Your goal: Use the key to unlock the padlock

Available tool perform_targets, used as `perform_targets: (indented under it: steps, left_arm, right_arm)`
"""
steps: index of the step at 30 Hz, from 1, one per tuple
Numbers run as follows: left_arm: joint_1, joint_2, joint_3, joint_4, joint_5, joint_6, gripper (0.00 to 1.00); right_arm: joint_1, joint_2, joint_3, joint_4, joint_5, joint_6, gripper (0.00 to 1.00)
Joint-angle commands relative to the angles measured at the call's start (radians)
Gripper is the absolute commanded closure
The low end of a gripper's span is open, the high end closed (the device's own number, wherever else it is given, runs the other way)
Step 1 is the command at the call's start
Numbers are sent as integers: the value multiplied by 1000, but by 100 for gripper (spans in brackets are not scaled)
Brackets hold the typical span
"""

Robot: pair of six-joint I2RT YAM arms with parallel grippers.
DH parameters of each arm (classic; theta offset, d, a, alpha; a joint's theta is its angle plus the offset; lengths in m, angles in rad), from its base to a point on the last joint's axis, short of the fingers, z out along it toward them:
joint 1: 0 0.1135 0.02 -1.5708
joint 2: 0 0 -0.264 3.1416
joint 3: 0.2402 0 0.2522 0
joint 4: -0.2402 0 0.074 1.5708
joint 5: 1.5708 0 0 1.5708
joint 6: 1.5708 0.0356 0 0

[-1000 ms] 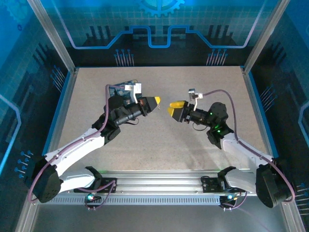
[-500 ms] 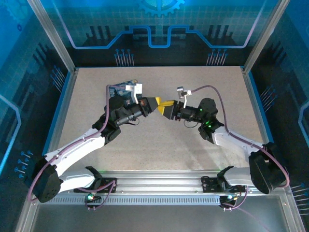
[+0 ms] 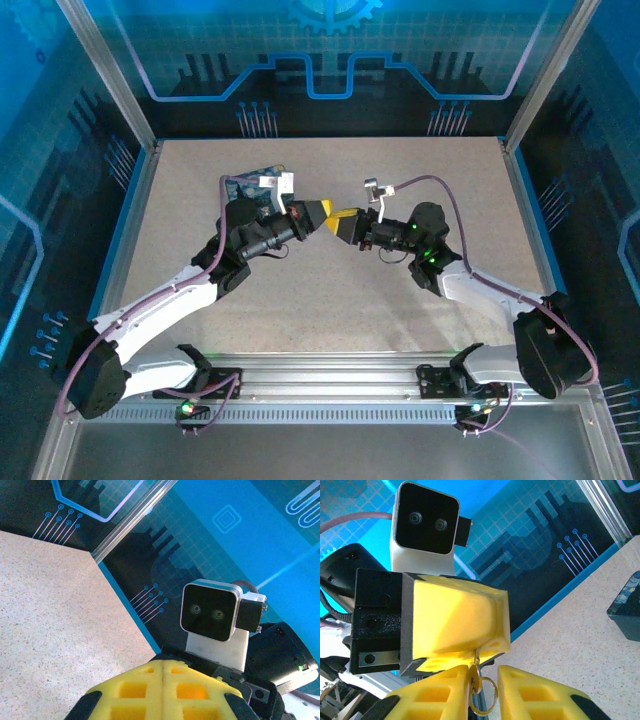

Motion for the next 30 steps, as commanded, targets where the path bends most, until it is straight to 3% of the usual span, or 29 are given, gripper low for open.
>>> perform_targets:
  steps: [1, 12, 24, 26, 30]
  left_arm:
    - [-7, -3, 16, 34, -3, 11, 100]
    - [-7, -19, 5, 37, -24, 11, 100]
    - [-7, -46, -14, 31, -46, 20, 98]
    - [-7, -44, -14, 32, -44, 22, 93]
    - [2, -48, -3, 2, -46, 39, 67]
  right_arm:
    - [7, -3, 19, -6, 15, -7, 83]
    - [-12, -37, -10, -38, 33, -9, 96]
    - [-48, -89, -37, -103, 53, -22, 100]
    - [-48, -96, -35, -130, 54, -35, 100]
    - [-51, -121, -32, -207, 66, -81, 100]
